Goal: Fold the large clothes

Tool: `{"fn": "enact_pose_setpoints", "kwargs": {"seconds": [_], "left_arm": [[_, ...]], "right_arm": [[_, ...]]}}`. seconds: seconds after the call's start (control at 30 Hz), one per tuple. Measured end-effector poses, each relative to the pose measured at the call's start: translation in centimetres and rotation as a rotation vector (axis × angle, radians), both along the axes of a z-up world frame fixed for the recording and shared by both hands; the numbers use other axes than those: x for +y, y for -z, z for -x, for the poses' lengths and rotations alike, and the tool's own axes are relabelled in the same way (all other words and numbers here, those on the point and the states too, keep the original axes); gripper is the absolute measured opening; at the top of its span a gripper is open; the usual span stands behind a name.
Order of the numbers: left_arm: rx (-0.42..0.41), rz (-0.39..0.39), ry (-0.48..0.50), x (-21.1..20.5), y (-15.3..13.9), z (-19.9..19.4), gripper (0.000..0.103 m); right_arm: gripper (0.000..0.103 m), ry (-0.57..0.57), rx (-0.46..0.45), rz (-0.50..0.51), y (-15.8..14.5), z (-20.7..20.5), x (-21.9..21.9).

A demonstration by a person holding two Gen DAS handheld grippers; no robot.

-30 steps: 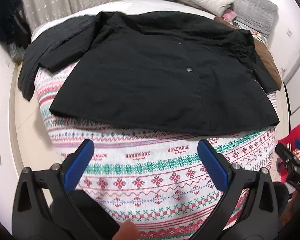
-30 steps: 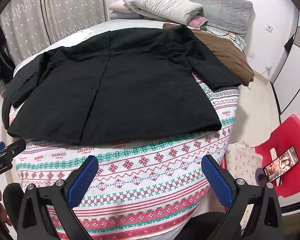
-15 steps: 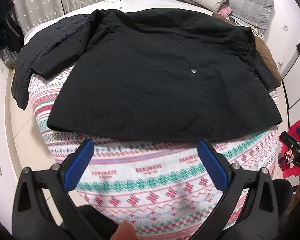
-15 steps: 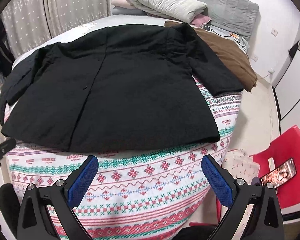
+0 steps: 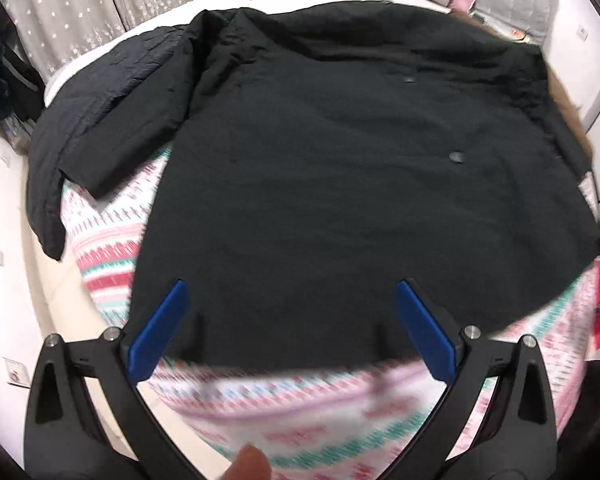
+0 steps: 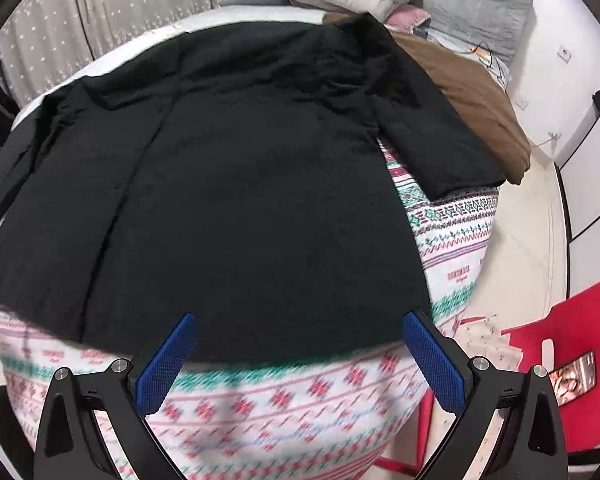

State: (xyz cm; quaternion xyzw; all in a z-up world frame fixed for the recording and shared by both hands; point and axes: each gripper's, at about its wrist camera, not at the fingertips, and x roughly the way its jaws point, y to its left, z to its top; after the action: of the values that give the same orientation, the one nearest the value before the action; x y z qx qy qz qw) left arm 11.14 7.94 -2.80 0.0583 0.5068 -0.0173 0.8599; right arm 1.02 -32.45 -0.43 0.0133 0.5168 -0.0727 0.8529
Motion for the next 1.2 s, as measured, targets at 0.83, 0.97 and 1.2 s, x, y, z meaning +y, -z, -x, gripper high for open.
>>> {"fn": "enact_pose_setpoints", "kwargs": {"seconds": [0.83,0.97,1.2], "left_arm": [[0.081,0.068,0.042,7.2,3.9,-5.9,0.103],[0.091,0.184,0.008,11.0,3.8,-5.8,0.097],[0.116,0.422,0.043,12.0,4.9,-4.7,0.083]], "right_arm": [[0.103,-0.080,0.152,-0.180,7.5,-8.0,-8.8],[0.103,-0.070,0.100,-0.259,6.6,-7.0,-11.3],[0.067,-0.046,0.039,-0.324,6.7,-4.9,-13.0]]}}
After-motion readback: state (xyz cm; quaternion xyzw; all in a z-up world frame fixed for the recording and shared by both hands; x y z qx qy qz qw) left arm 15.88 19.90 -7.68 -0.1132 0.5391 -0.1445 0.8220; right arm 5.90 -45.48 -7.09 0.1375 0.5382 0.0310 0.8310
